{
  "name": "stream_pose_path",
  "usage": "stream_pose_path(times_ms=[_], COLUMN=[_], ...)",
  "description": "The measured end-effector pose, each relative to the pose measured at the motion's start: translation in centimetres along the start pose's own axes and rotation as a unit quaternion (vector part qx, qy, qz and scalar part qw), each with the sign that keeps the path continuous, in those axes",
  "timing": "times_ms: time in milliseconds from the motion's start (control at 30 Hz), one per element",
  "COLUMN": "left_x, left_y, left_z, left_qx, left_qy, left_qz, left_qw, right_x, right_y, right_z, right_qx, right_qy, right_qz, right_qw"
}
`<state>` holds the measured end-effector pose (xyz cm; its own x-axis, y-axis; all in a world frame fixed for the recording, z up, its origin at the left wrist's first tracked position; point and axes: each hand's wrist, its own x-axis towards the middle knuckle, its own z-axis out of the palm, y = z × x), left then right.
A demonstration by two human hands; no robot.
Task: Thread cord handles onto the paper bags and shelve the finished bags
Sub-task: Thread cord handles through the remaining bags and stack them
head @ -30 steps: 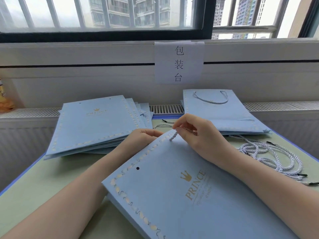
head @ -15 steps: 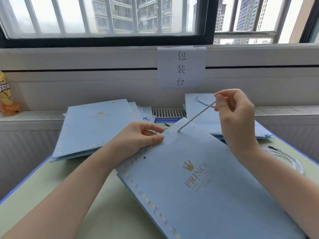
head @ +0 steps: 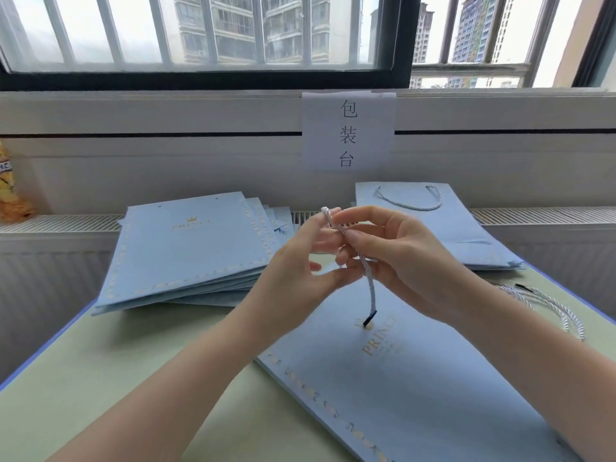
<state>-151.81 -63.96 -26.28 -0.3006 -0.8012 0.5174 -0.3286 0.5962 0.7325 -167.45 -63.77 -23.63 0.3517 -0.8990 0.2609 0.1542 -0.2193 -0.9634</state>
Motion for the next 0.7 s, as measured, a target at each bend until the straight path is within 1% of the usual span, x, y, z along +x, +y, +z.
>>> stream_pose_path(times_ms=[33,100,200,267,333,367,400,433,467,500,533,567,600,633,700], left_x=[0.0,0.0,0.2,0.5,0.6,0.6,0.7,0.7,0.7,0.7,0.7,0.7,0.7,0.7,0.6], left_y=[0.2,0.4,0.6,0.4,0.3,0.2,0.1,0.0,-0.1,-0.2,-0.2,-0.3,-0.4,-0.4,-0.1], left_z=[-0.2,-0.7,-1.5,-2.0,-2.5,-2.6,-2.7,-2.7,-2.8,-2.9,-3.1,-3.4,-3.6,-3.9,-4.2], left_qx=[-0.043,-0.157,-0.249,-0.294,-0.301,-0.267,-0.209,-0.143,-0.081,-0.028,0.019,0.069,0.133,0.212,0.363], left_qy=[-0.006,-0.004,0.052,0.091,0.113,0.117,0.113,0.097,0.071,0.037,0.001,-0.036,-0.074,-0.11,-0.169], left_qz=[-0.013,-0.044,-0.078,-0.104,-0.128,-0.133,-0.134,-0.133,-0.137,-0.146,-0.159,-0.172,-0.183,-0.194,-0.219], left_qw=[0.999,0.987,0.964,0.946,0.938,0.947,0.962,0.976,0.985,0.988,0.987,0.982,0.971,0.951,0.889], right_x=[0.1,0.2,0.4,0.3,0.4,0.4,0.3,0.2,0.0,-0.1,-0.2,-0.2,-0.2,-0.1,0.0], right_y=[0.1,0.5,1.2,1.6,2.1,2.2,2.1,2.0,1.7,1.4,1.2,0.9,0.8,0.8,0.8], right_z=[-0.2,-0.6,-0.8,-0.5,-0.3,-0.2,-0.2,0.0,0.1,0.1,0.2,0.2,0.2,0.0,-0.2], right_qx=[-0.032,-0.129,-0.209,-0.279,-0.387,-0.43,-0.448,-0.434,-0.377,-0.278,-0.158,-0.052,0.021,0.068,0.12], right_qy=[0.011,0.022,0.005,-0.013,-0.038,-0.052,-0.069,-0.093,-0.12,-0.142,-0.16,-0.161,-0.146,-0.124,-0.083], right_qz=[0.002,0.005,0.029,0.027,-0.003,-0.014,-0.012,0.002,0.033,0.079,0.121,0.144,0.15,0.148,0.143], right_qw=[0.999,0.991,0.978,0.96,0.921,0.901,0.891,0.896,0.918,0.947,0.967,0.975,0.978,0.979,0.979])
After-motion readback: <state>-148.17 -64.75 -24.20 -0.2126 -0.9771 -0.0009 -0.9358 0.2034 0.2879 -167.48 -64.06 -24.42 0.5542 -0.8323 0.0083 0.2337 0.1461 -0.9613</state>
